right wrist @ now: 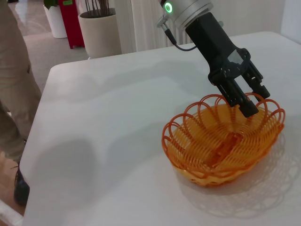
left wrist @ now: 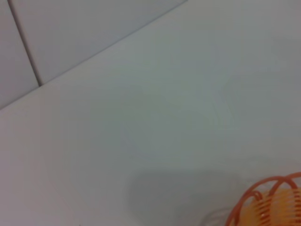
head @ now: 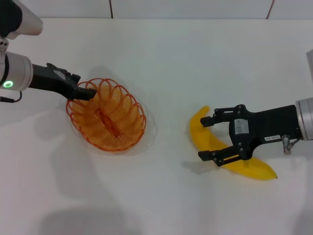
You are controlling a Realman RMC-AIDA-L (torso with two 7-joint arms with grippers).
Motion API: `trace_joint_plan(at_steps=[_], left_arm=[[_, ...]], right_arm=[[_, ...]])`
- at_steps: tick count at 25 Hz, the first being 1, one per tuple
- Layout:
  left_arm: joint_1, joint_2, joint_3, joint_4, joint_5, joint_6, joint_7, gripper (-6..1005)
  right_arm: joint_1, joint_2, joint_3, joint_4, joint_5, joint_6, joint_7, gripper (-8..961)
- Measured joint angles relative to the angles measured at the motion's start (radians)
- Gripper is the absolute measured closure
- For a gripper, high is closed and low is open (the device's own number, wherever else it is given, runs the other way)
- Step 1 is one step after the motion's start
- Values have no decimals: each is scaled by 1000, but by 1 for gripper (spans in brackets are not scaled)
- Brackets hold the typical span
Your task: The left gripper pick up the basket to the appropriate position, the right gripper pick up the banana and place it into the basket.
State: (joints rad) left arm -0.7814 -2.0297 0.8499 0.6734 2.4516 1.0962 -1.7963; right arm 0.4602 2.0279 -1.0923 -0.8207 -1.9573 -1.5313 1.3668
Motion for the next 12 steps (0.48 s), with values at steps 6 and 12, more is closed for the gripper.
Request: trace_joint_plan(at_steps=[6, 12], left_arm=[[0, 0, 0, -9, 1, 0, 1, 339], [-4, 0, 0, -20, 2, -2, 5, 343]], right_arm=[[0, 0, 3, 0, 0, -4, 0, 76], [1, 0, 7, 0, 0, -6, 0, 76]])
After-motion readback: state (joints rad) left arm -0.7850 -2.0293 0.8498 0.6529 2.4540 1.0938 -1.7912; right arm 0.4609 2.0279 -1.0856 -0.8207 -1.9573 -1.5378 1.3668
